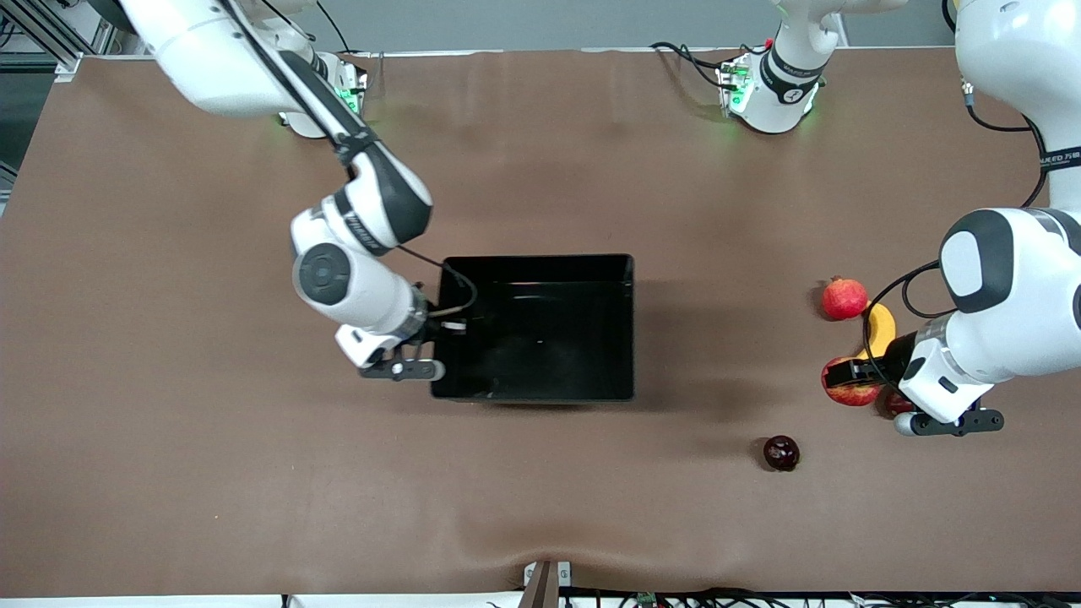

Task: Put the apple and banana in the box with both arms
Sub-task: 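Drag the black box toward the apple with the right gripper while the left gripper lifts, then open the right gripper off the box while the left gripper carries the apple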

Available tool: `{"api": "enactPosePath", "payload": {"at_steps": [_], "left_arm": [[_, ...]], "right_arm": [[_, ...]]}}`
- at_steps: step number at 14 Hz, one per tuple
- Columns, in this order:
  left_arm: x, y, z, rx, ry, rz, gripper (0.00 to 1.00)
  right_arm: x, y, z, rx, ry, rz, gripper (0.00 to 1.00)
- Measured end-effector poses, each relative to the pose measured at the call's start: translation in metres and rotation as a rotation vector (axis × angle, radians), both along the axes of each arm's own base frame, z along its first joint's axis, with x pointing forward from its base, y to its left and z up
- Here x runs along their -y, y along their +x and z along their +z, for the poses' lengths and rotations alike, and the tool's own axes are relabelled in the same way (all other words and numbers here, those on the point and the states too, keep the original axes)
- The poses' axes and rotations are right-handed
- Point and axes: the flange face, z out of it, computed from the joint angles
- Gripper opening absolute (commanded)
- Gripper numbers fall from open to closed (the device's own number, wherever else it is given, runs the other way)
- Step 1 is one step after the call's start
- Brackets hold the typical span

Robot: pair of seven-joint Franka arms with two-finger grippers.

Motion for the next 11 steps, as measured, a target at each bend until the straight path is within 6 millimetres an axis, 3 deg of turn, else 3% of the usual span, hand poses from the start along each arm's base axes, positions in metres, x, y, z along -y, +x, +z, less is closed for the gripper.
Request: {"api": "enactPosePath", "payload": {"at_steps": [8,9,10,11], "left_arm": [[0.008,-0.008,0.003,-0.047,0.015,-0.026,0.0],[0.008,-0.009,0.006,-0.047,0.024,-0.028,0.0],[0.008,-0.01,0.008,-0.048,0.027,-0.019,0.0],[0.012,-0.011,0.01,-0.051,0.03,0.002,0.0]], "right_arm": [[-0.125,-0.046,-0.064,0.069,-0.082,-0.015,0.0],[-0.134,-0.051,-0.07,0.079,-0.082,-0.014,0.24],[-0.138,-0.054,-0.076,0.083,-0.08,-0.016,0.79],[-0.139,-0.053,-0.078,0.088,-0.077,-0.022,1.0]]}}
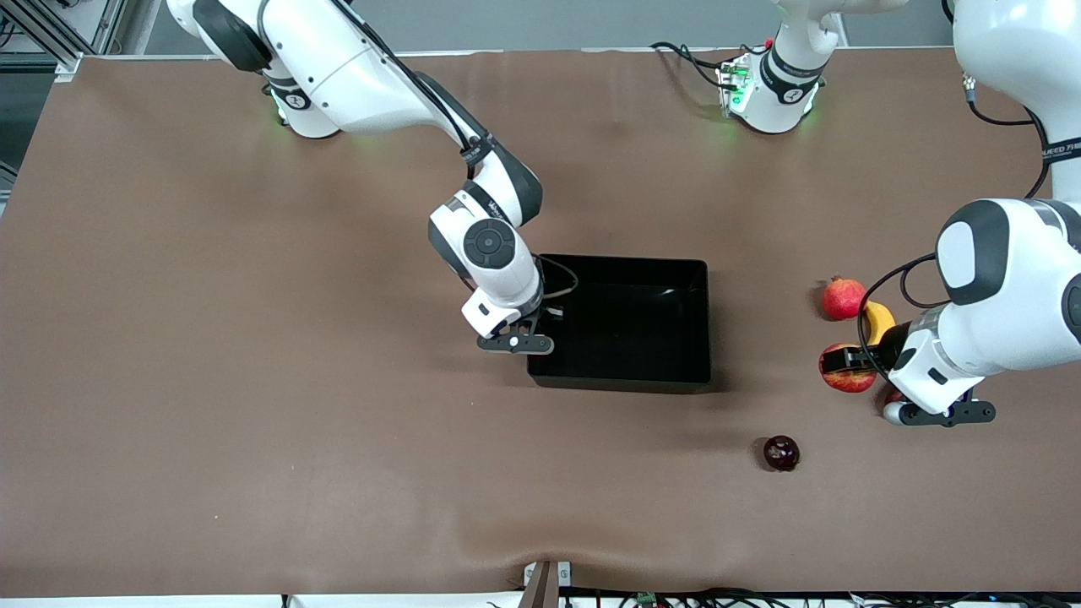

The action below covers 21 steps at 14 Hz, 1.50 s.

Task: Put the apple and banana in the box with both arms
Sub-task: 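Open the right gripper off the box while the left gripper carries the apple, then release the apple into the box while the right gripper returns to rest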

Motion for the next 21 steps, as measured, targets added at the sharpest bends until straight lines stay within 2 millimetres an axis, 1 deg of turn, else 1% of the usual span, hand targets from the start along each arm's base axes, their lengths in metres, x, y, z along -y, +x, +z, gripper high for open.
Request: {"api": "enactPosePath", "payload": {"at_steps": [1,3,5,7,8,10,12,15,17,19,21], "left_arm": [[0.007,-0.001,0.0,-0.004,0.002,0.023,0.0],[0.036,-0.004,0.0,-0.014,0.007,0.056,0.0],[0.077,-0.011,0.0,-0.025,0.015,0.104,0.0],[0.125,-0.021,0.0,-0.035,0.025,0.164,0.0],[0.147,-0.026,-0.002,-0.038,0.03,0.188,0.0],[0.184,-0.034,-0.011,-0.053,0.041,0.219,0.0],[0.215,-0.041,-0.032,-0.066,0.053,0.233,0.0],[0.25,-0.05,-0.076,-0.084,0.072,0.248,0.0],[0.262,-0.058,-0.105,-0.116,0.097,0.256,0.0],[0.268,-0.071,-0.132,-0.138,0.117,0.25,0.0],[0.272,-0.087,-0.159,-0.149,0.136,0.259,0.0]], "right_arm": [[0.002,0.004,0.002,0.008,0.003,-0.006,1.0],[0.005,0.012,0.011,0.024,0.011,-0.017,1.0],[0.008,0.02,0.02,0.038,0.021,-0.026,1.0],[0.017,0.031,0.032,0.055,0.03,-0.046,1.0],[0.026,0.04,0.043,0.067,0.038,-0.061,1.0],[0.048,0.056,0.07,0.073,0.036,-0.089,1.0],[0.072,0.068,0.102,0.074,0.026,-0.091,1.0],[0.113,0.08,0.141,0.057,-0.008,-0.046,1.0],[0.148,0.092,0.159,0.051,-0.027,-0.004,1.0],[0.186,0.102,0.172,0.061,-0.036,0.023,1.0],[0.214,0.103,0.179,0.062,-0.045,0.044,1.0]]}}
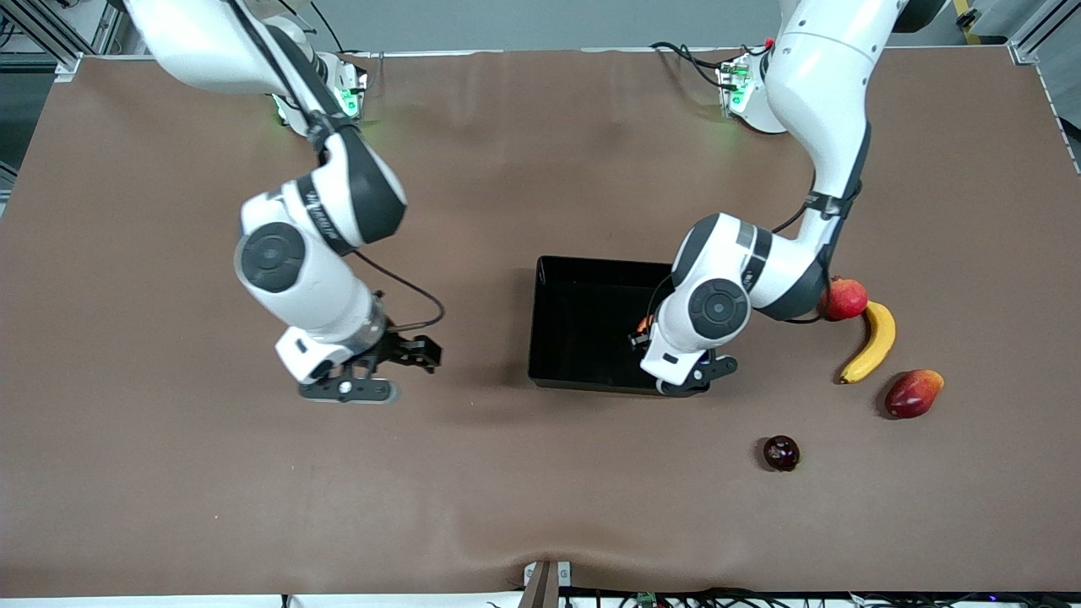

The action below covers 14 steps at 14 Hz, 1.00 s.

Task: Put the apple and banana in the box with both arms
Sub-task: 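Release the apple into the box while the right gripper returns to rest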

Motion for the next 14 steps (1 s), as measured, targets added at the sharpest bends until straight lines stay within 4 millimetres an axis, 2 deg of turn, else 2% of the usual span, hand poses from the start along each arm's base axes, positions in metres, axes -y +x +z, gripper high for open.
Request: {"api": "enactPosePath", "payload": {"at_steps": [2,4,5,6,7,9,11,13,14], "left_arm": [[0.002,-0.014,-0.019,-0.009,0.043,0.012,0.0],[0.007,-0.025,-0.029,-0.015,0.078,0.027,0.0],[0.01,-0.029,-0.032,-0.017,0.084,0.031,0.21],[0.012,-0.032,-0.033,-0.017,0.087,0.035,0.63],[0.012,-0.033,-0.034,-0.017,0.089,0.037,1.0],[0.01,-0.032,-0.036,-0.017,0.094,0.038,1.0],[0.008,-0.029,-0.033,-0.001,0.096,0.037,1.0],[0.006,-0.018,-0.019,0.028,0.084,0.047,1.0],[0.003,-0.01,-0.003,0.052,0.074,0.057,1.0]], "right_arm": [[0.023,-0.005,0.004,-0.005,-0.013,0.031,1.0],[0.047,-0.01,0.01,-0.007,-0.023,0.046,1.0],[0.06,-0.012,0.016,-0.005,-0.026,0.041,1.0],[0.071,-0.016,0.025,-0.01,-0.031,0.038,1.0],[0.082,-0.02,0.036,-0.022,-0.038,0.04,1.0],[0.107,-0.028,0.062,-0.039,-0.05,0.057,1.0],[0.142,-0.035,0.085,-0.066,-0.063,0.075,1.0],[0.182,-0.046,0.106,-0.105,-0.073,0.074,1.0],[0.203,-0.052,0.118,-0.116,-0.077,0.056,1.0]]}}
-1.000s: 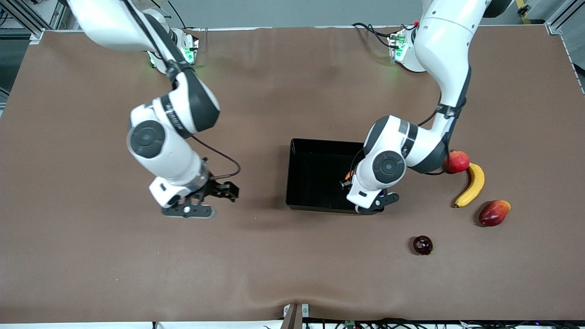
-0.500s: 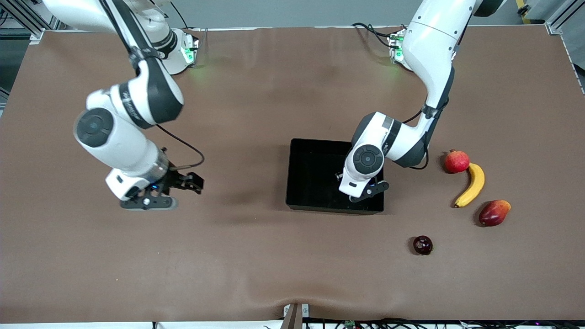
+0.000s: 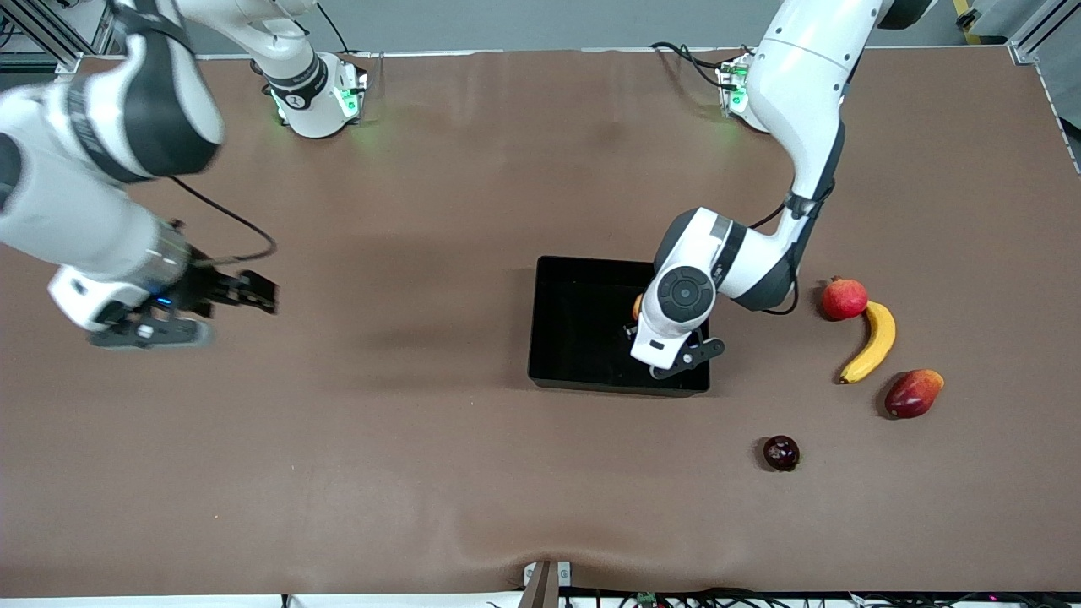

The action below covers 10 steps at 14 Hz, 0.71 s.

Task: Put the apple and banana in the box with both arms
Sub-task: 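Release the apple into the box while the right gripper returns to rest, then move the left gripper over the yellow banana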

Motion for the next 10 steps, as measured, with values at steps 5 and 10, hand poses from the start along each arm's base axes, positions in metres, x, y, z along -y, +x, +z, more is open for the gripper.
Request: {"api": "enactPosePath", "payload": {"at_steps": [5,10], "left_arm": [[-0.083,0.06,0.13,0.096,-0.029,0.077,1.0],[-0.259,0.094,0.159,0.065,-0.059,-0.067,1.0]], "right_arm": [[0.072,-0.042,0.071,0.009,-0.004,-0.034,1.0],[0.1,-0.064,0.106,-0.044,0.0,-0.022,1.0]]}}
